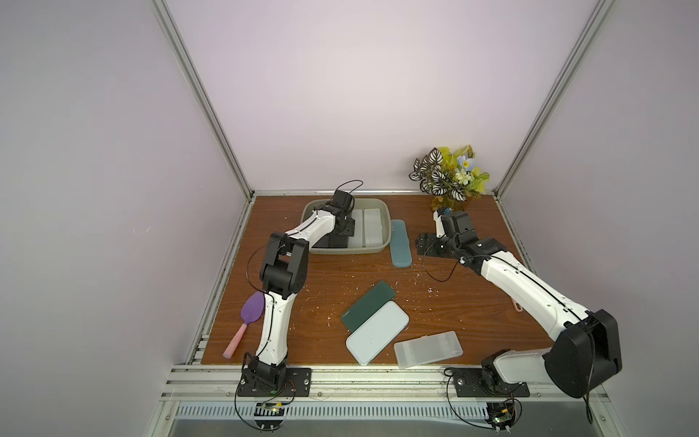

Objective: Put the pencil case into the storage box
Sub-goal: Place the pencil case at the storage box.

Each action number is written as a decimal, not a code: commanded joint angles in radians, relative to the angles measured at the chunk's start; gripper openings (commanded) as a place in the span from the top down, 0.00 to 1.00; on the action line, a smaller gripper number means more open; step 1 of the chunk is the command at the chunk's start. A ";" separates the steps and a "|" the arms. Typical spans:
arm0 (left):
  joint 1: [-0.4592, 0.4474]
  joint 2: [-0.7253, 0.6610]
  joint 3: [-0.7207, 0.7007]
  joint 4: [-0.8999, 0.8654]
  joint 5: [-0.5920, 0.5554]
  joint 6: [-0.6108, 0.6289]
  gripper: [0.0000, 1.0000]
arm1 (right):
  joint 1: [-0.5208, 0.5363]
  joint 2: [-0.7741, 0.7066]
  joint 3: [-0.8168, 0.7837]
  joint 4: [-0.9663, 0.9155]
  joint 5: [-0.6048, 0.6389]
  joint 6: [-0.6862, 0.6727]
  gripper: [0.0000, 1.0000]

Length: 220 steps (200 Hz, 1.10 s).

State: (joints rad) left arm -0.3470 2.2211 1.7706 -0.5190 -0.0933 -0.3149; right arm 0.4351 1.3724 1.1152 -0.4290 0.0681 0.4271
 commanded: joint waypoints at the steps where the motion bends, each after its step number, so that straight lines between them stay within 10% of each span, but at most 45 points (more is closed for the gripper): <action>1: 0.036 -0.009 -0.047 -0.023 -0.038 0.006 0.27 | -0.004 0.008 0.020 0.021 -0.017 -0.002 0.10; 184: 0.020 -0.201 -0.072 0.001 -0.070 0.036 0.15 | -0.004 0.007 0.041 0.011 -0.019 0.006 0.10; 220: 0.024 -0.281 -0.093 0.005 -0.045 0.040 0.27 | -0.004 0.001 0.039 0.012 -0.024 0.012 0.10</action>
State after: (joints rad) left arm -0.3172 2.0010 1.6951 -0.5037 -0.1413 -0.2832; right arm 0.4351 1.3922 1.1164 -0.4229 0.0467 0.4278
